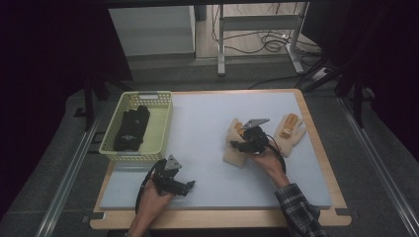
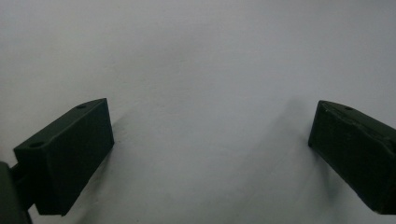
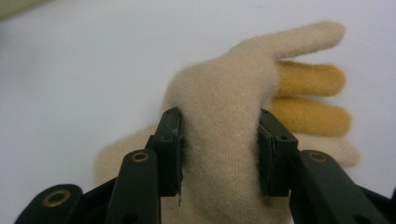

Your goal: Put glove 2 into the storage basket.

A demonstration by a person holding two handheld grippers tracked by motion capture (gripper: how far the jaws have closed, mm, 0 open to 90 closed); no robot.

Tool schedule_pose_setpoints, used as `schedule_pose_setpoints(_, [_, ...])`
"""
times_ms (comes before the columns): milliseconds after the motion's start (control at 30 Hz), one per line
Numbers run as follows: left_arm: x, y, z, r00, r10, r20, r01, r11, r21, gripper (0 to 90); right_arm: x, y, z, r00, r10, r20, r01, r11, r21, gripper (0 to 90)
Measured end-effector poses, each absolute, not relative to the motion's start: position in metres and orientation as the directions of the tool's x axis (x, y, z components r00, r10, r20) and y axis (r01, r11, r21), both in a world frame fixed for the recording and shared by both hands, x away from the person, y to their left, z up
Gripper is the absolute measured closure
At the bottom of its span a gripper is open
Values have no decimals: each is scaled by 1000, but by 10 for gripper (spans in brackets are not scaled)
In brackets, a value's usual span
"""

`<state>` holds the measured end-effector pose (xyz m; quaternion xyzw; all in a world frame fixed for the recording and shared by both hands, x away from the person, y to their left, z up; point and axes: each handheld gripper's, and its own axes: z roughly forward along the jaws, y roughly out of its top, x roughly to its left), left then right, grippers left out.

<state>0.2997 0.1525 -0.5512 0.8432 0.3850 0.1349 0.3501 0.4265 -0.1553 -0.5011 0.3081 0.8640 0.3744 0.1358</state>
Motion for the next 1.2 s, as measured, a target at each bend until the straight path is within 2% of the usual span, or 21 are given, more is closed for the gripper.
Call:
schedule_pose_setpoints(167, [300, 153, -551, 667, 744, -42, 555, -458, 694, 2, 394, -146, -494, -834, 551, 20, 387, 559, 733, 530])
schedule_pose_setpoints(300, [300, 153, -551, 668, 743, -40, 553, -460, 694, 2, 367, -137, -508, -864, 503, 16, 357, 590, 724, 366])
schedule_pose_setpoints(433, [300, 152, -551, 667, 744, -42, 555, -458, 694, 2, 362, -143, -514, -862, 507, 0, 346, 588, 731, 269])
schedule_pose_setpoints(600, [300, 153, -551, 667, 744, -42, 555, -458, 694, 2, 371, -165, -512, -828, 559, 30, 392, 541, 744, 268])
schedule_pose_setpoints(900, [300, 153, -551, 668, 743, -42, 554, -459, 694, 2, 389, -209, -506, -747, 664, 27, 452, 478, 753, 353])
schedule_pose_setpoints(1200, [300, 153, -551, 668, 743, -42, 555, -458, 694, 2, 409, -267, -495, -606, 795, -14, 500, 395, 771, 352])
